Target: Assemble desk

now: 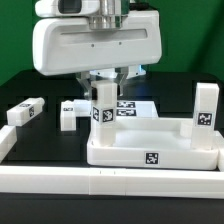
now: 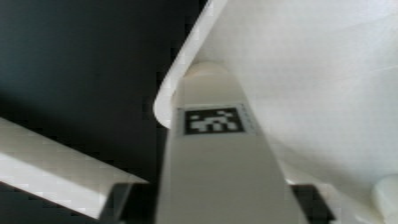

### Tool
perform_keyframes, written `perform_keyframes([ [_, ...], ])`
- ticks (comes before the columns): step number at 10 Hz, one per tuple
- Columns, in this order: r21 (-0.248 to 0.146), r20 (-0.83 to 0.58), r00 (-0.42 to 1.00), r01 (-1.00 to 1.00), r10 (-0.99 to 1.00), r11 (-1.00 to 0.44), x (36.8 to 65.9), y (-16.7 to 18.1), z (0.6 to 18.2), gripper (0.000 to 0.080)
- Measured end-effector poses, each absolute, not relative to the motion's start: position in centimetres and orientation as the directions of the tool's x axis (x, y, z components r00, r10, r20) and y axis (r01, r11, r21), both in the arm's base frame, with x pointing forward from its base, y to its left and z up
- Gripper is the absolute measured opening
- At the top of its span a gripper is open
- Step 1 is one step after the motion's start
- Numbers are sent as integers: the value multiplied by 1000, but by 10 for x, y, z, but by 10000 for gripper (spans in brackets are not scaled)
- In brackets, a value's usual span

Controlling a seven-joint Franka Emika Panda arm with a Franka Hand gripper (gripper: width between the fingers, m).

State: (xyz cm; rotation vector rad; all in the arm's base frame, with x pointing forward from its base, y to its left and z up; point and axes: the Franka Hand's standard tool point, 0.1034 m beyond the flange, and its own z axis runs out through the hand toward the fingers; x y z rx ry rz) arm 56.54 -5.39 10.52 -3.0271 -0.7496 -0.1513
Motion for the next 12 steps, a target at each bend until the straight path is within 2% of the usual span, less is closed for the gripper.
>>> perform_keyframes([
  [3,-4,99,903,420,418,-907,565,-55,105,288],
  [7,-43,90,995,48,44,-998,565,-55,105,288],
  [12,-69,69,938,-334,-339,-940,564,-61,105,290],
])
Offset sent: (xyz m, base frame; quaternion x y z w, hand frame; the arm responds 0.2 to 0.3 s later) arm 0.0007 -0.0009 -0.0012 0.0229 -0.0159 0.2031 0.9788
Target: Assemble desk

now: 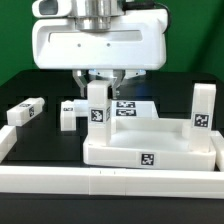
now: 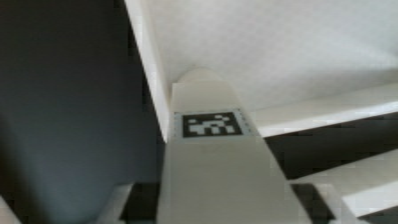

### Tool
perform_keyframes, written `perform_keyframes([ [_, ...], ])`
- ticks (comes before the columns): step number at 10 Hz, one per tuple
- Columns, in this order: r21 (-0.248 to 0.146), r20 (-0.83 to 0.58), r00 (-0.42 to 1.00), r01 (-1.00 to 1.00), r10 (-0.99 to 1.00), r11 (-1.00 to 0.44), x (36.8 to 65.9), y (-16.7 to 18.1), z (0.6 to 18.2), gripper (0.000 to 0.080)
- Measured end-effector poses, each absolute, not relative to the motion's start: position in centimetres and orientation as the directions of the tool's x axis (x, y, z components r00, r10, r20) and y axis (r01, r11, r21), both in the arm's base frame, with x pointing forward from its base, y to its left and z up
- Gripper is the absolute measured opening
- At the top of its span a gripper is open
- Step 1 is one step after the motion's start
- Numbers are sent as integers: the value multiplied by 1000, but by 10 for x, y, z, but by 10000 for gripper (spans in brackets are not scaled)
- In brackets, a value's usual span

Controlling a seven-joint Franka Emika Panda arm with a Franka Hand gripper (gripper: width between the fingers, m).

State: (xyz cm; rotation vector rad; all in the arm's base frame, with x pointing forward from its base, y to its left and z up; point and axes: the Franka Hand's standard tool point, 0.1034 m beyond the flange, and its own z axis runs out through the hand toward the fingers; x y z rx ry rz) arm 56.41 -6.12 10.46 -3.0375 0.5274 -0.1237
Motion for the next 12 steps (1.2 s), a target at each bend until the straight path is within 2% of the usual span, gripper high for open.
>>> perform_keyframes([
  [3,-67,61,853,-515,-519,-854,563,-70,105,295],
  [6,-67,61,834,-545,-549,-836,562,-73,105,304],
  [7,-67,61,837,-540,-544,-839,562,-73,105,509],
  [8,-66,61,847,-524,-528,-849,562,-73,106,509],
  [9,-73,59,863,-498,-502,-864,562,-74,112,621],
  [12,-98,40,814,-573,-579,-813,549,-48,135,648],
])
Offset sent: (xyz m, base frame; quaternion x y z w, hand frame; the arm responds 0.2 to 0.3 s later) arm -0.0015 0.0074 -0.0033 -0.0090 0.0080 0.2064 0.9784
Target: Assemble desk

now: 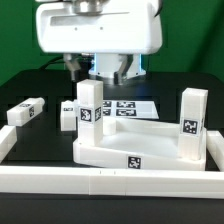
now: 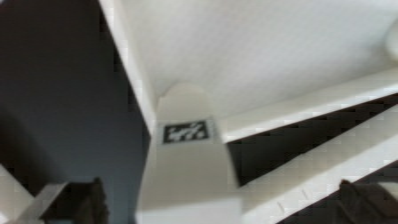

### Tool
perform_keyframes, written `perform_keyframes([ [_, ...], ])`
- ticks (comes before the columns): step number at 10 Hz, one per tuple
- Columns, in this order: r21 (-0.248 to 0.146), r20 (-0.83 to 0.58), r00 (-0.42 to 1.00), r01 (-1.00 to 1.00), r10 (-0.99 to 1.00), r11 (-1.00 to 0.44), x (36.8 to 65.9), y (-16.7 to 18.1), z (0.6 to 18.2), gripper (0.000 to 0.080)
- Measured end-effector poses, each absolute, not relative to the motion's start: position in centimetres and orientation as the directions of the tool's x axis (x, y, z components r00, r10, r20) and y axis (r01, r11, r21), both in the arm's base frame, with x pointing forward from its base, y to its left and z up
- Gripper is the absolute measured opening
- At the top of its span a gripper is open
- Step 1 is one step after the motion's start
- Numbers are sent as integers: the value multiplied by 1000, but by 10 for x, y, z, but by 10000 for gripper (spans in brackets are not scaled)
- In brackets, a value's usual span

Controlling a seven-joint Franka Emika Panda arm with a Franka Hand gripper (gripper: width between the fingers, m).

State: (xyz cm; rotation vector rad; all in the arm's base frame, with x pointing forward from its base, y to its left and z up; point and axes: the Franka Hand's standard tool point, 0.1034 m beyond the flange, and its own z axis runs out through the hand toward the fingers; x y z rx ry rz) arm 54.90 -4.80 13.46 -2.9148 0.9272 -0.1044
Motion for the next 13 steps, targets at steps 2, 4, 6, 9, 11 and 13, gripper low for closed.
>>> perform_keyframes([
  [2,-102,24,779,-622,-627,-776,542,-26,132,649],
  [4,-100,31,791,-606,-611,-789,545,-24,129,649],
  [6,-99,30,792,-605,-610,-790,545,-24,128,649],
  [9,-99,30,792,-605,-610,-790,545,-24,128,649],
  [11,-100,11,714,-696,-700,-711,537,-16,128,649],
  [13,-105,0,670,-738,-742,-667,524,-8,122,649],
])
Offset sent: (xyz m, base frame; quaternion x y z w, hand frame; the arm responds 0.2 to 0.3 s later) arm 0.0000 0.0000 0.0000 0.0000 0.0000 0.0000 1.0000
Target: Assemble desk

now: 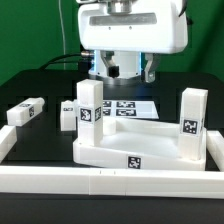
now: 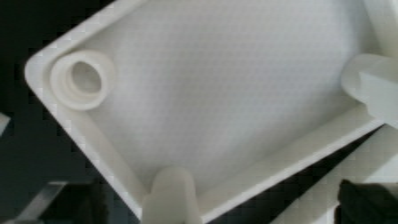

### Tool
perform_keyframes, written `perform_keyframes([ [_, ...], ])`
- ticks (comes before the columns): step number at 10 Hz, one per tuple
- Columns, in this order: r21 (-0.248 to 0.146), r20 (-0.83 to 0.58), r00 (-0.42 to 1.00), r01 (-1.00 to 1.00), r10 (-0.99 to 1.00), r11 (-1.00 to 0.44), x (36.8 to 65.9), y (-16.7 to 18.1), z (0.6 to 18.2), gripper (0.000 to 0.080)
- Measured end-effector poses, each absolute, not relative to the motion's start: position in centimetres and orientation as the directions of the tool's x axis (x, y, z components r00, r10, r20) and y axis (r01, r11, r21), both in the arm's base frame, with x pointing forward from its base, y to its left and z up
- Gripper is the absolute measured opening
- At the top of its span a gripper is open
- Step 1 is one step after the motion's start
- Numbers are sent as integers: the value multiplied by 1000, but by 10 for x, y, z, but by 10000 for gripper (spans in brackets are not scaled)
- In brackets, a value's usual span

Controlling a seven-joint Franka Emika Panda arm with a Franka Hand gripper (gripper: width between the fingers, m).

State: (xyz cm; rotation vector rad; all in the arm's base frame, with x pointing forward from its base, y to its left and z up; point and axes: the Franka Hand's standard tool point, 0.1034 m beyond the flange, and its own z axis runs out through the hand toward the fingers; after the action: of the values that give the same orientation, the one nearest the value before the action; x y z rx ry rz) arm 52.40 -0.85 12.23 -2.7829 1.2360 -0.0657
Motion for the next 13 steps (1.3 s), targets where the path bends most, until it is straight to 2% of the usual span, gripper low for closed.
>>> perform_keyframes([
  [2,-107,2,671,-737,-741,-667,526,-9,123,649],
  [4,-116,-16,610,-788,-792,-605,526,-6,123,649],
  [8,-122,-87,179,-978,-980,-168,515,-1,105,649],
  [13,-99,-145,-50,-993,-988,65,514,7,103,649],
])
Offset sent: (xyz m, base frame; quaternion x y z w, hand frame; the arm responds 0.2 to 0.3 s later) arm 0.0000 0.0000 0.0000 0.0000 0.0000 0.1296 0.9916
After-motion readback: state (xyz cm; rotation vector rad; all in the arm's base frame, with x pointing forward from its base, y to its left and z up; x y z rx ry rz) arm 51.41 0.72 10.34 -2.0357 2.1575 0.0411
